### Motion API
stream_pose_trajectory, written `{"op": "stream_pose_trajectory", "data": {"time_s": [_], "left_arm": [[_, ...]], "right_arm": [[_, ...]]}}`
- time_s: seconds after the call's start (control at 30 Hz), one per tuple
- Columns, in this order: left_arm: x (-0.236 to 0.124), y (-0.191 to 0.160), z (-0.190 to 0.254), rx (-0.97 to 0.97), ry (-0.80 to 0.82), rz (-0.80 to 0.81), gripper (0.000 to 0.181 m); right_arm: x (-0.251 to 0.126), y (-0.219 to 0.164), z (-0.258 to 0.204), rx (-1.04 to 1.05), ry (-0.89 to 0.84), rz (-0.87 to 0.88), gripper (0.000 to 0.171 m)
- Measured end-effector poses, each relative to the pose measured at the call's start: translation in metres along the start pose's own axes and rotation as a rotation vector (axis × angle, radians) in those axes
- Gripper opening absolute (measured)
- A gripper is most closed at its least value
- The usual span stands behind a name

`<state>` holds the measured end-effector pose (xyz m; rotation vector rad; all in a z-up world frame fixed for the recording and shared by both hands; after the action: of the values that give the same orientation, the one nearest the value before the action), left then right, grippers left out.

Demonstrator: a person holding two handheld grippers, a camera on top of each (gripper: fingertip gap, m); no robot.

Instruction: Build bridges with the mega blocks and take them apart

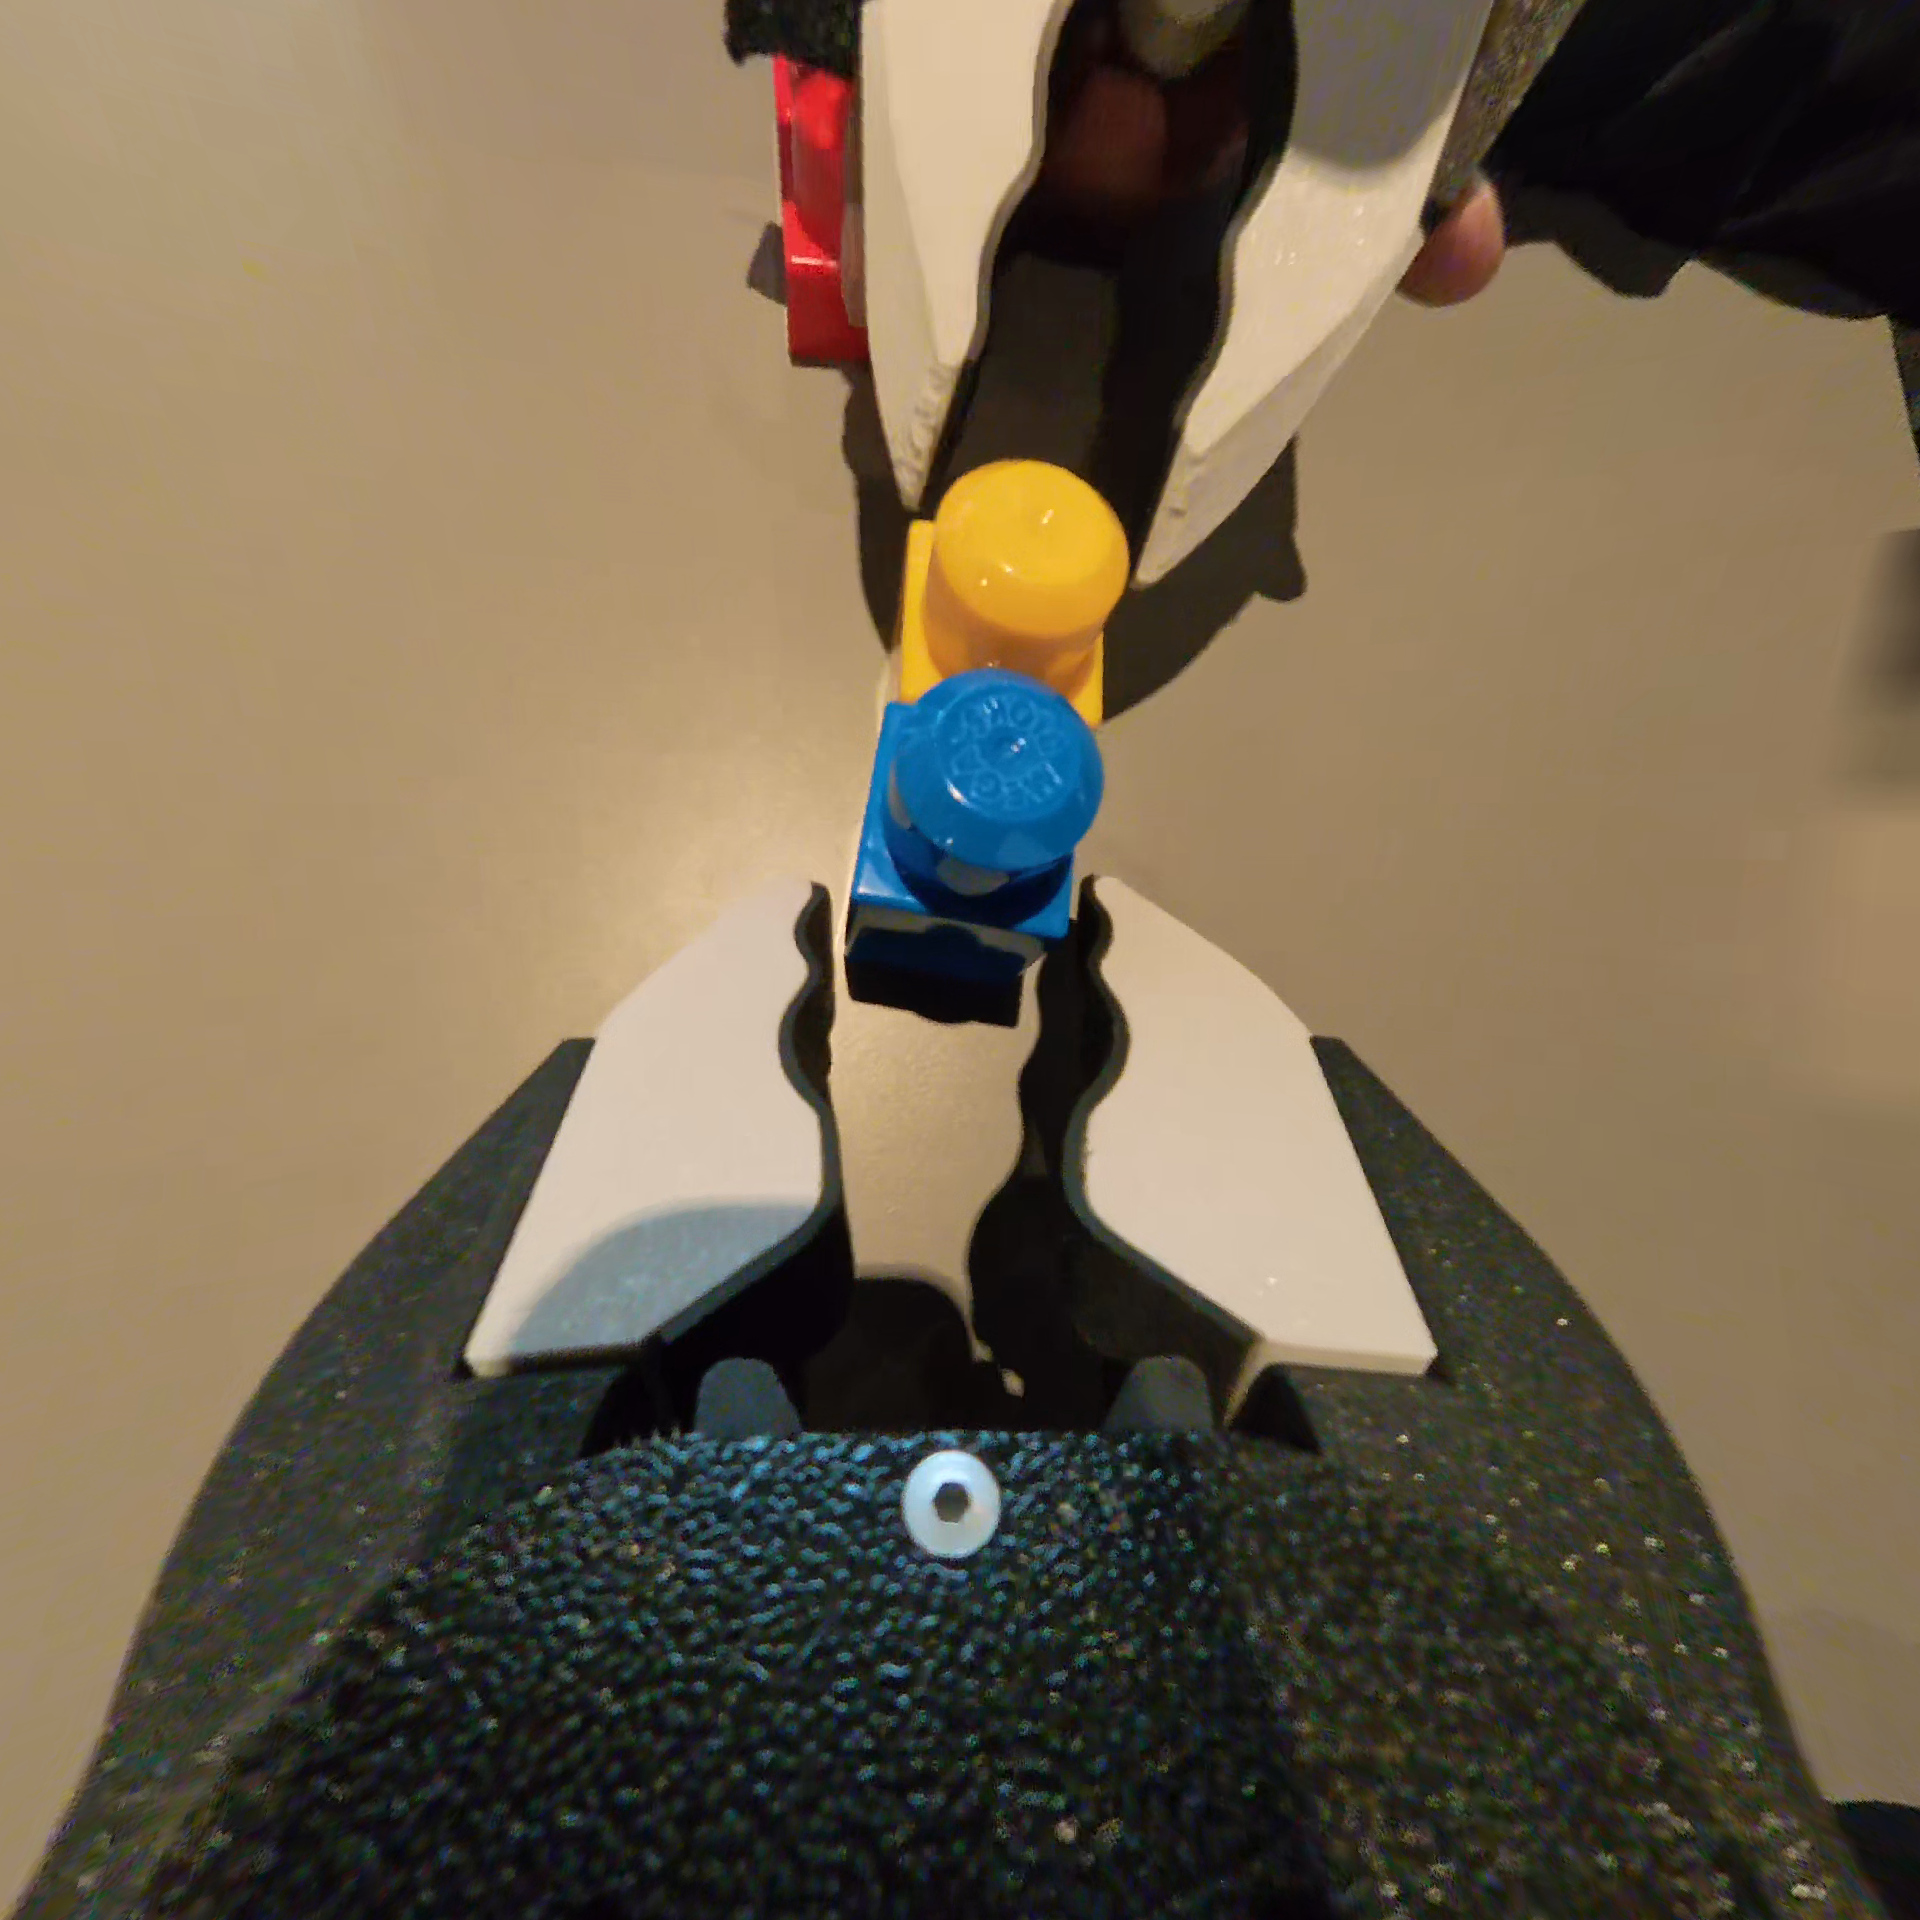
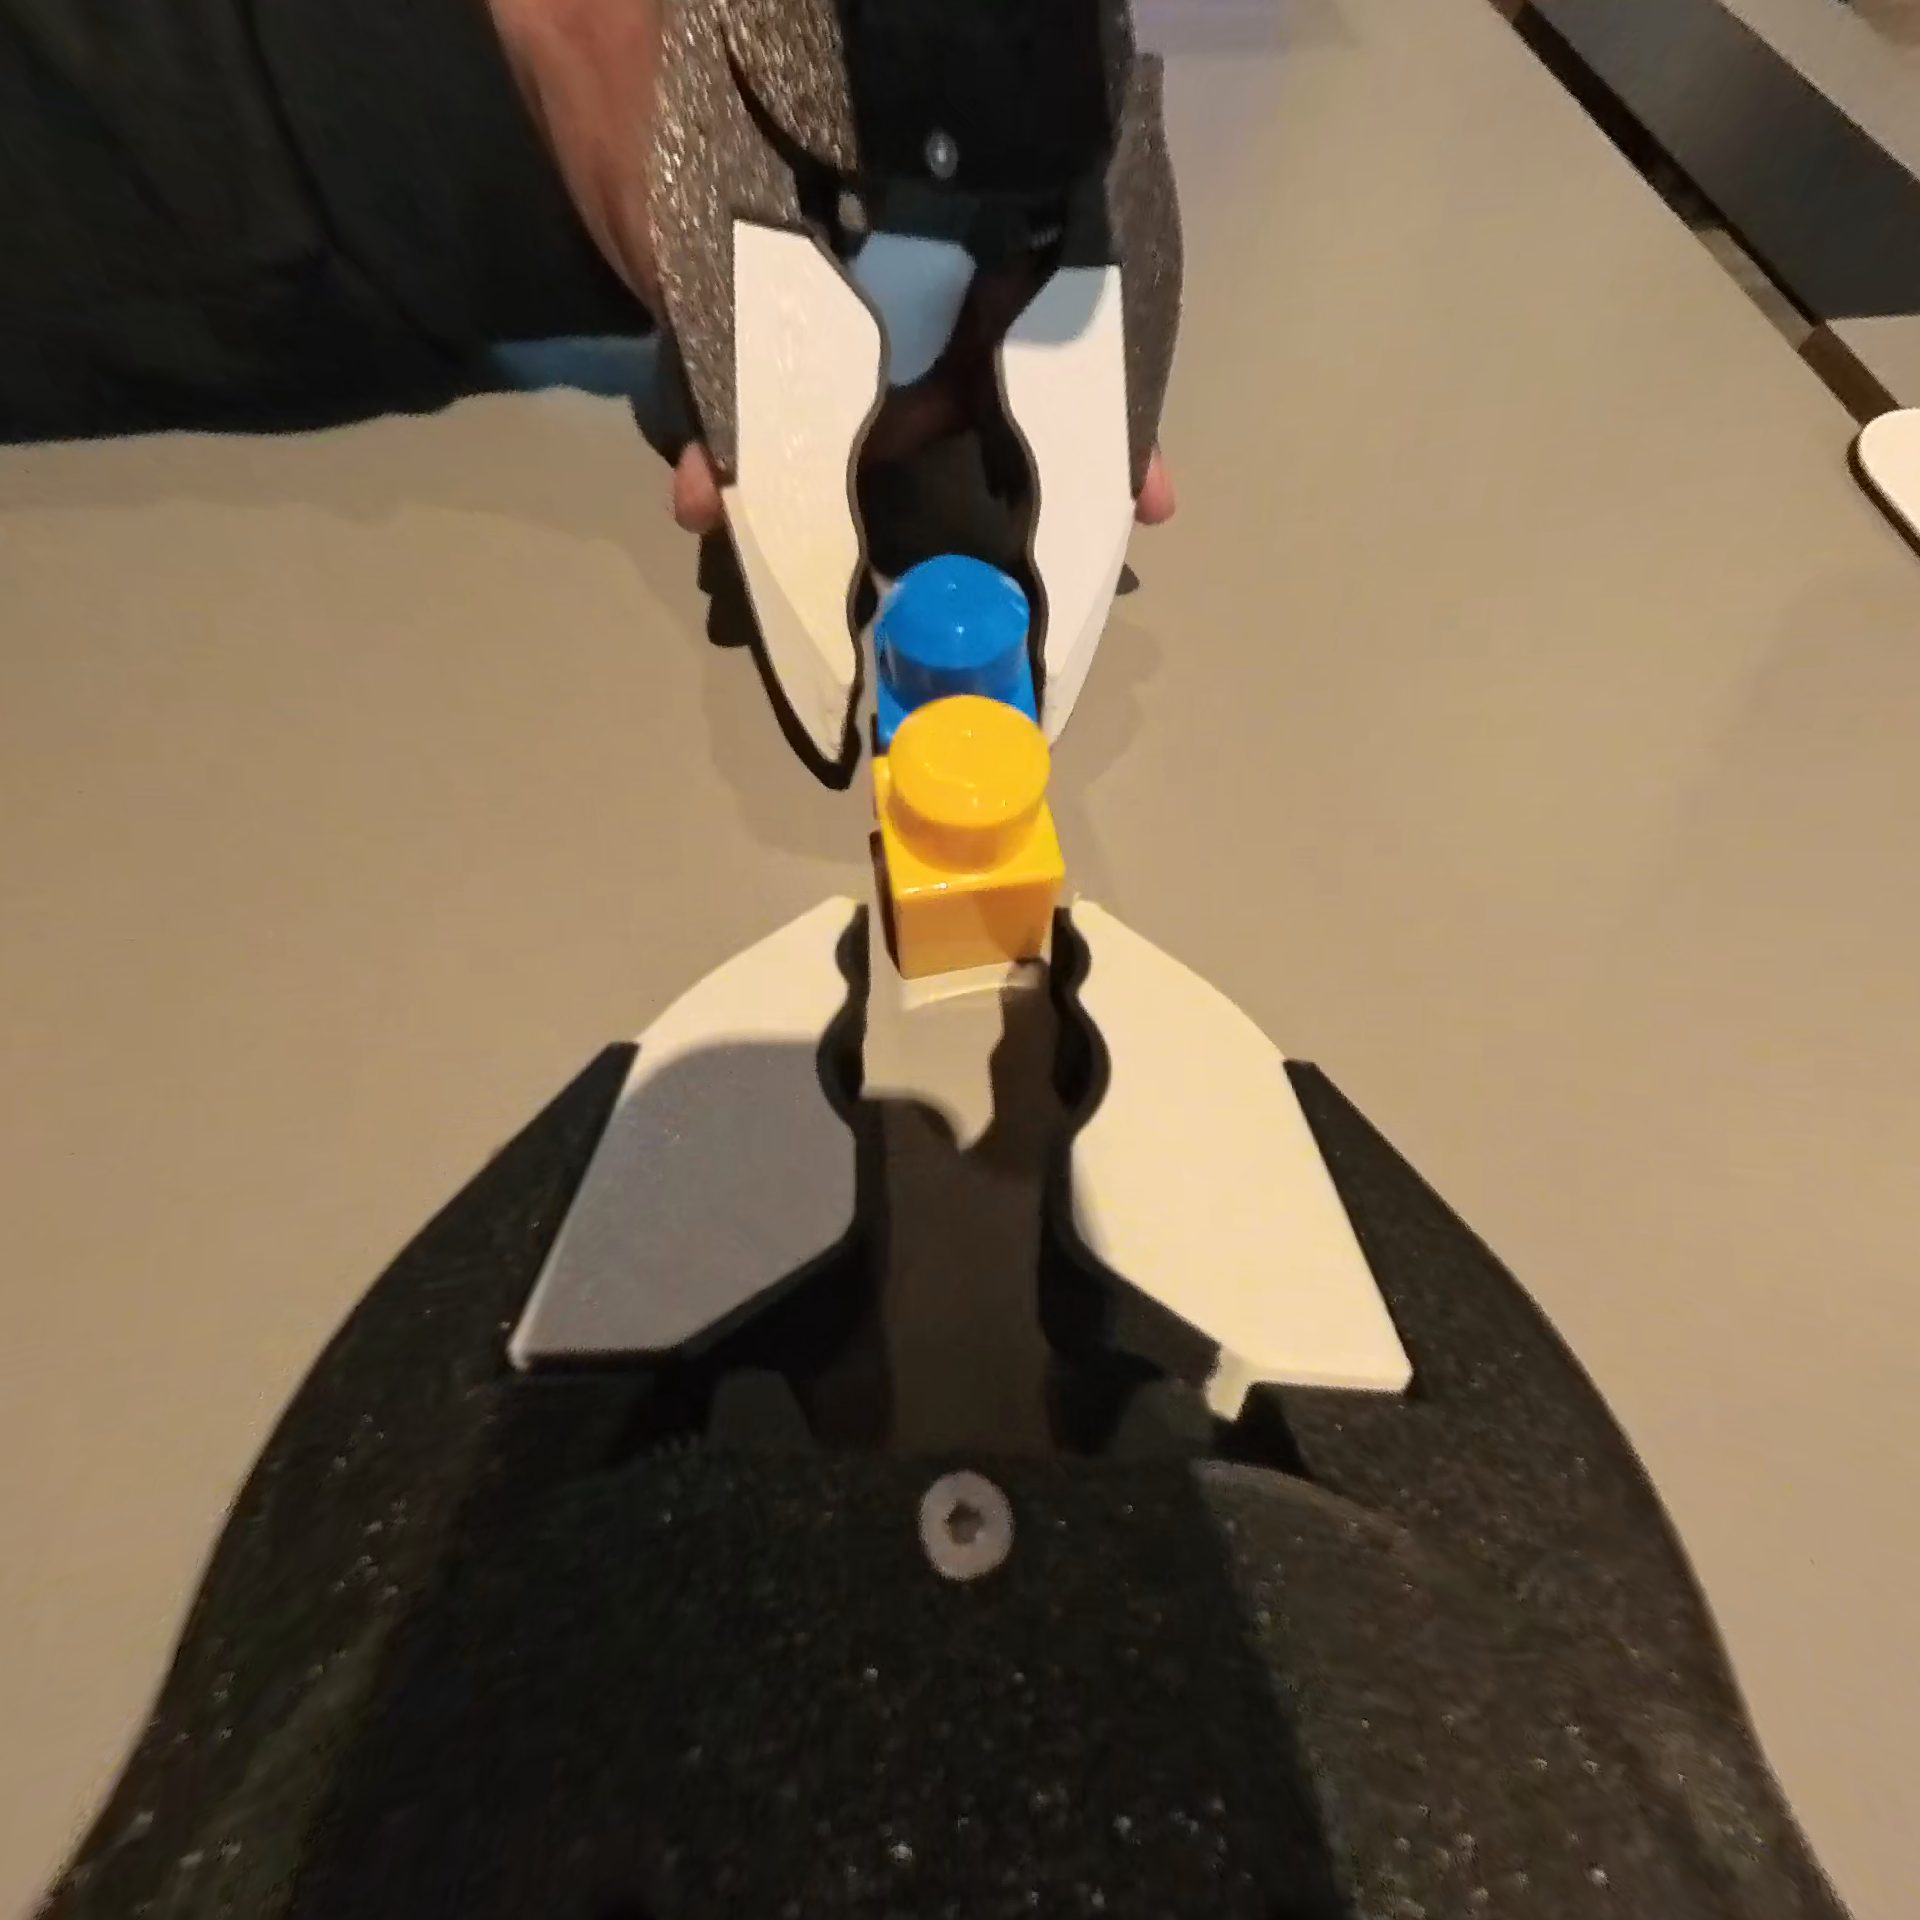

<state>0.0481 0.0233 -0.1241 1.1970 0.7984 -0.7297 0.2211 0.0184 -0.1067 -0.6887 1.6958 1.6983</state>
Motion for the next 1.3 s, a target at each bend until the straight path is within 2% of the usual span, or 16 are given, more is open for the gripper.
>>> {"op": "stream_pose_trajectory", "data": {"time_s": [0.17,0.43,0.87,1.03,1.17,1.3], "left_arm": [[0.0,-0.001,0.002,0.013,0.01,-0.02,0.042],[-0.001,-0.003,0.002,0.013,0.001,-0.03,0.038],[0.0,-0.002,0.002,0.005,0.009,-0.028,0.038],[-0.001,-0.002,0.002,-0.007,0.005,-0.024,0.046],[-0.002,-0.004,0.001,-0.015,0.004,-0.02,0.055],[-0.007,-0.008,0.0,-0.016,0.019,-0.02,0.062]], "right_arm": [[0.003,-0.003,-0.001,0.012,-0.073,-0.061,0.027],[0.006,-0.001,-0.005,-0.001,-0.063,-0.077,0.015],[0.01,0.0,-0.008,-0.028,-0.05,-0.095,0.015],[0.009,-0.001,-0.009,-0.041,-0.048,-0.1,0.019],[-0.001,0.001,-0.01,-0.066,-0.048,-0.076,0.022],[-0.042,0.002,0.005,-0.022,-0.163,0.036,0.024]]}}
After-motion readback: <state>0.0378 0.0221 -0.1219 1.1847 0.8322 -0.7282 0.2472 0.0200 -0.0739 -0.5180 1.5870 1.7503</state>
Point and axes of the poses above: each gripper's, where its closed fingertips meet, x out along the fingers, y out of its top, z = x × y across the jaws, the point moved 8 cm from there along -x, back along the fingers, and after that the axes turned 15 degrees about -z, right-handed, at the moved point
